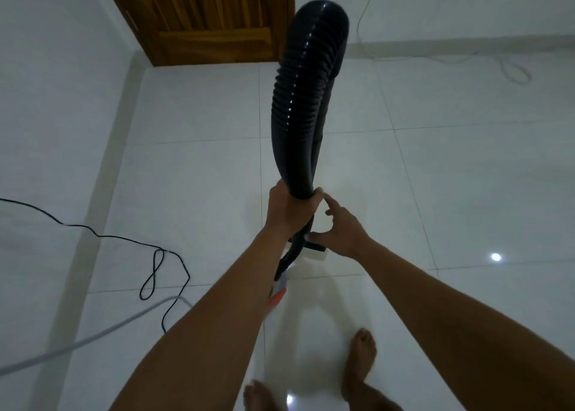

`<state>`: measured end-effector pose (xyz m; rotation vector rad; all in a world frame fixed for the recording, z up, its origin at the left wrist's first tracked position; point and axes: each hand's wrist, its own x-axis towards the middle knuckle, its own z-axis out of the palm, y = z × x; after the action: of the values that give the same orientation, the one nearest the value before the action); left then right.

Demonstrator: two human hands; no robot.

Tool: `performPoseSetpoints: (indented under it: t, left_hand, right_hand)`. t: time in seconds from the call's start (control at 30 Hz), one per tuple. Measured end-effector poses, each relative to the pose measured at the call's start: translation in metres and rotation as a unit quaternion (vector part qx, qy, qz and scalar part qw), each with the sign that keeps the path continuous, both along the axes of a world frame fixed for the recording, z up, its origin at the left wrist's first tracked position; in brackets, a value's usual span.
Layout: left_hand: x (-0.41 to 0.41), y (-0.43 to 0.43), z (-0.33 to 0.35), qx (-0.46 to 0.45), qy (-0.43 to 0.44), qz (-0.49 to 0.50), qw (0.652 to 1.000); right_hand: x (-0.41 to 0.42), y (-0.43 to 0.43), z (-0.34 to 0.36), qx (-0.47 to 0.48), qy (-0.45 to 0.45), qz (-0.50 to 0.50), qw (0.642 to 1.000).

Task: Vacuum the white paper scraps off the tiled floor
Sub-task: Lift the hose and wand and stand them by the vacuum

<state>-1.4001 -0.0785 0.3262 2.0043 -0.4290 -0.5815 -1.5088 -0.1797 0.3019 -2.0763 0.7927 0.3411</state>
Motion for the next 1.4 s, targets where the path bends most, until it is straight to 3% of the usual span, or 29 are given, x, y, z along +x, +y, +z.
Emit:
performPoseSetpoints:
  t: [0.3, 0.43, 0.6, 0.83, 1.03, 1.17, 1.23, 1.3, 1.4]
  left_hand:
    - [0.040, 0.017, -0.004, -0.122, -0.004, -0.039, 0.992]
    - [0.042, 0.021, -0.047, -0.220, -0.017, -0.064, 0.973]
    - [0.051, 0.006, -0.103, -0.220, -0.087, -0.093, 0.967]
    - [0.054, -0.010, -0.129, -0.321, -0.083, -0.103, 0.938]
    - [0.039, 0.021, -0.193, -0.225, -0.129, -0.150, 0.954]
    - [0.030, 0.072, -0.249, -0.182, -0.111, -0.075, 0.974]
    - [0.036, 0.113, -0.295, -0.081, -0.119, -0.037, 0.989]
    - [0.039, 0.163, -0.347, 0.039, -0.088, -0.067, 0.993]
    - [0.036, 0.235, -0.405, 0.224, -0.053, -0.125, 0.965]
  right_hand:
    - [0.059, 0.034, -0.145, 0.045, -0.082, -0.096, 0.991]
    - [0.073, 0.029, -0.176, 0.007, -0.184, -0.115, 0.976]
    - [0.080, 0.027, -0.210, -0.009, -0.276, -0.138, 0.951]
    - [0.085, 0.027, -0.288, 0.005, -0.352, -0.165, 0.921]
    - [0.097, 0.025, -0.302, -0.009, -0.401, -0.171, 0.900]
    - [0.097, 0.036, -0.295, -0.009, -0.411, -0.167, 0.896]
    - [0.097, 0.040, -0.296, -0.015, -0.414, -0.171, 0.894]
    - [0.098, 0.045, -0.300, -0.009, -0.417, -0.185, 0.890]
    - [0.097, 0.055, -0.303, 0.002, -0.424, -0.201, 0.883]
